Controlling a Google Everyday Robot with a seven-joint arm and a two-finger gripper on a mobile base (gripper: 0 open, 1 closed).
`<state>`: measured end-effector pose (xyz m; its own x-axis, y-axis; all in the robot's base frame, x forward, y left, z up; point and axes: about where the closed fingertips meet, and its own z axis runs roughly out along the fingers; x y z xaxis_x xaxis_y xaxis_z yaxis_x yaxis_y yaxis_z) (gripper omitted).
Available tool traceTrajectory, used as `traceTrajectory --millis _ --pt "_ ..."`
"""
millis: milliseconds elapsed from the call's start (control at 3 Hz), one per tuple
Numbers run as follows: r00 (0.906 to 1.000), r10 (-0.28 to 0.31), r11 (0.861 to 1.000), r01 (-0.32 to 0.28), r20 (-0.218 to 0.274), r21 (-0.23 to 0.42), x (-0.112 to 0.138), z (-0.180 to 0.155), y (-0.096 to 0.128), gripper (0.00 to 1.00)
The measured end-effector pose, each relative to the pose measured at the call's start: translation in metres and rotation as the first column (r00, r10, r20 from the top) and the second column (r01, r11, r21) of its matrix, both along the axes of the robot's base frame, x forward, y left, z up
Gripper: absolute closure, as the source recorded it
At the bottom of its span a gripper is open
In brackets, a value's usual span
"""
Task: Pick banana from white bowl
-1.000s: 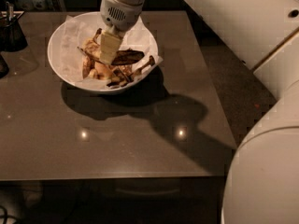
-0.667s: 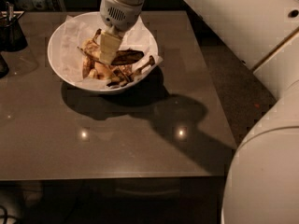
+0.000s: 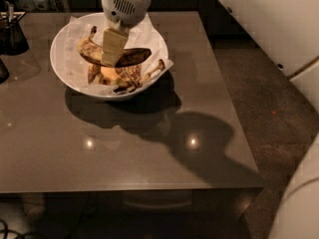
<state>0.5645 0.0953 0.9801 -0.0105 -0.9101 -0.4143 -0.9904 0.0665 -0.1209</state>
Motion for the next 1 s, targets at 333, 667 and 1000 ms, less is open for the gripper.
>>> traceTrajectory --millis 333,667,1000 --pt "0.9973 0.065 0.997 -0.067 0.032 0.050 -0.023 0.019 -0.012 1.00" --pt "0.9959 0.080 0.995 -0.082 0.042 0.058 -0.025 0.022 -0.014 1.00" --pt "0.9943 0.102 0.993 -0.103 0.032 0.057 -0.043 0.027 -0.016 1.00"
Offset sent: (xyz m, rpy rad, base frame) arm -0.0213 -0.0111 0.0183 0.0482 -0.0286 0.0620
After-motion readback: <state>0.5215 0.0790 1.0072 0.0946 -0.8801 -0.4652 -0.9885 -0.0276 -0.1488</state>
